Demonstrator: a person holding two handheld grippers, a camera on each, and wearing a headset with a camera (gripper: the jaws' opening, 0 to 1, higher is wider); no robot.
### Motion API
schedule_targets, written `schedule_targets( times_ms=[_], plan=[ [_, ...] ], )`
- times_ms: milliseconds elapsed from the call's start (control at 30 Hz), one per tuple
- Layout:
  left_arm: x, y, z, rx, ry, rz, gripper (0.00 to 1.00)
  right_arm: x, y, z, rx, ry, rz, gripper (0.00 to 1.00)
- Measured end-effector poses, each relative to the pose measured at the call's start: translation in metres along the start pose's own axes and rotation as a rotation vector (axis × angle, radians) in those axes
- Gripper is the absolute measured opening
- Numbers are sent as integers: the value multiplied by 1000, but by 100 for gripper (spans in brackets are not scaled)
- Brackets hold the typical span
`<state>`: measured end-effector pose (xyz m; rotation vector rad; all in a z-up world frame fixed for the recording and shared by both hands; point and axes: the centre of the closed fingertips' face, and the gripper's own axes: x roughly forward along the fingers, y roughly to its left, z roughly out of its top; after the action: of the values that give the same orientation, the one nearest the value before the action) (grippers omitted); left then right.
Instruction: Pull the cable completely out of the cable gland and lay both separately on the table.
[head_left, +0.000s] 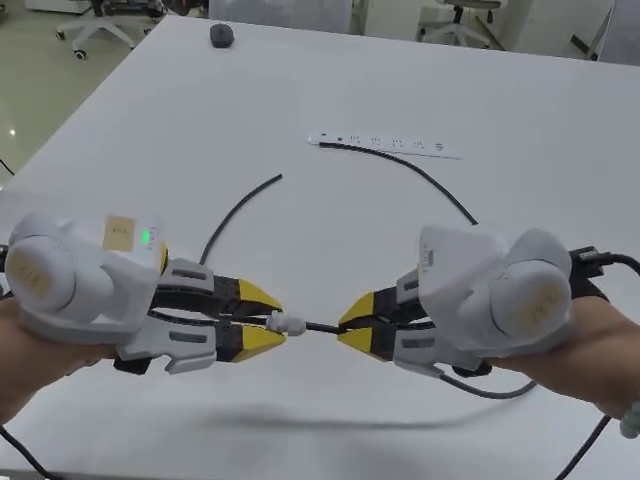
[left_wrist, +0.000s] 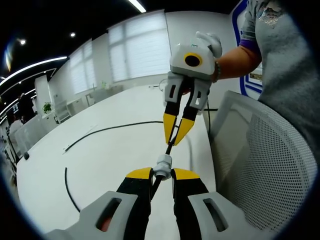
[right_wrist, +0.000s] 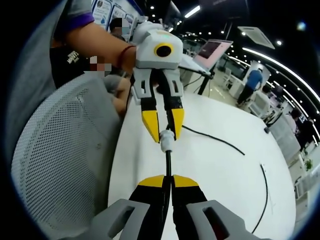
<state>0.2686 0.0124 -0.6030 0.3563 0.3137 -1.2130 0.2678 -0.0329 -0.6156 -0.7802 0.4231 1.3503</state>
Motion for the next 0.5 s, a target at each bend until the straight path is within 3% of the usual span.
schedule_targets(
  times_ms=[500],
  plan=[
    [-13,6,-6,-1,18,28,15,-1,-2,-53,54,105,2,0]
  ],
)
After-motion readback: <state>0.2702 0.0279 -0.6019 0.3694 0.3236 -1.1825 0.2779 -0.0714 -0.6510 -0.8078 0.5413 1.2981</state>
